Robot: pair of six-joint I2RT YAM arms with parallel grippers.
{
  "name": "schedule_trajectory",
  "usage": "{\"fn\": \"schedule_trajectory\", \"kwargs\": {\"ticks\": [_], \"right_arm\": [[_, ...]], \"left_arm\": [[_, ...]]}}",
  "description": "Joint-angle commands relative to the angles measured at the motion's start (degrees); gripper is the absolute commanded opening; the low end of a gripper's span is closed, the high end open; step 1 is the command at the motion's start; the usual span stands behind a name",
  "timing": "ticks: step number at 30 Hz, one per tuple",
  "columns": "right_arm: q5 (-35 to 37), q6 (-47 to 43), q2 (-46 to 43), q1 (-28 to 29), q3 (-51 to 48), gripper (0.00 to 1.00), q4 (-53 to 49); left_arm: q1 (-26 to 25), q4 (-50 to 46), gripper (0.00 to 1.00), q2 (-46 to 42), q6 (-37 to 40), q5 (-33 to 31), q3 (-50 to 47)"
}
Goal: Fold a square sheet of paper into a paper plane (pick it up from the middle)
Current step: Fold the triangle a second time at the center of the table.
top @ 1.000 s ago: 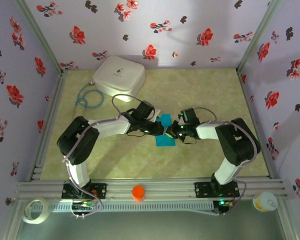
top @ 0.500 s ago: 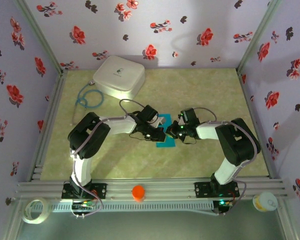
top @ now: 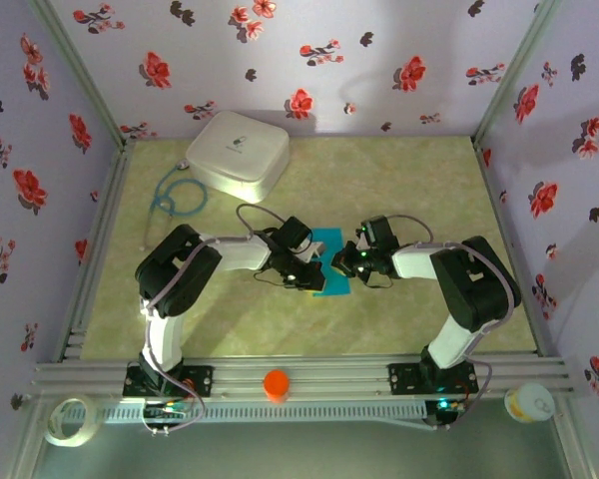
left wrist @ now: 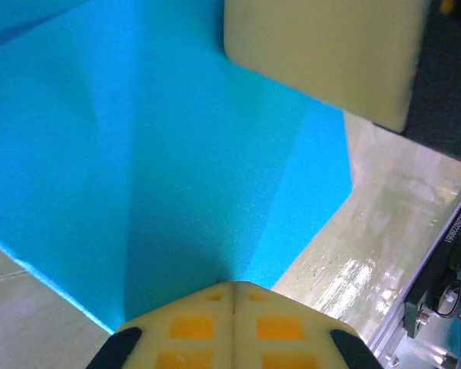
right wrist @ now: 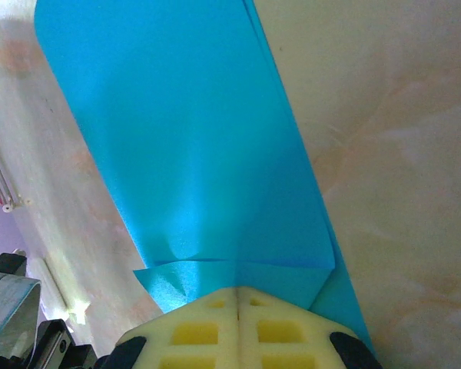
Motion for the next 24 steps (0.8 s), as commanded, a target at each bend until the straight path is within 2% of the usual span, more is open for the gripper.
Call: {"fn": "schedule_trajectory", "kwargs": {"ticks": [1, 15, 20, 24], "right_arm": [[3.86, -0.73, 0.82, -0.72, -2.35, 0.00, -6.57], [3.69, -0.87, 0.59, -1.24, -2.69, 0.00, -6.46], [3.13, -0.39, 0.41, -1.24, -2.61, 0.00, -5.72], [3.14, -0.72, 0.31, -1.19, -2.36, 0.00, -6.47]], "left_arm": [[-0.29, -2.02, 0.05, -0.46, 0.53, -1.04, -2.69], [-0.57, 2.22, 0.05, -6.98, -2.40, 0.20, -10.79], [0.28, 8.63, 0.05, -11.73, -5.84, 2.93, -9.88], [1.67, 8.89, 0.04, -8.62, -6.01, 3.69, -5.96]]}}
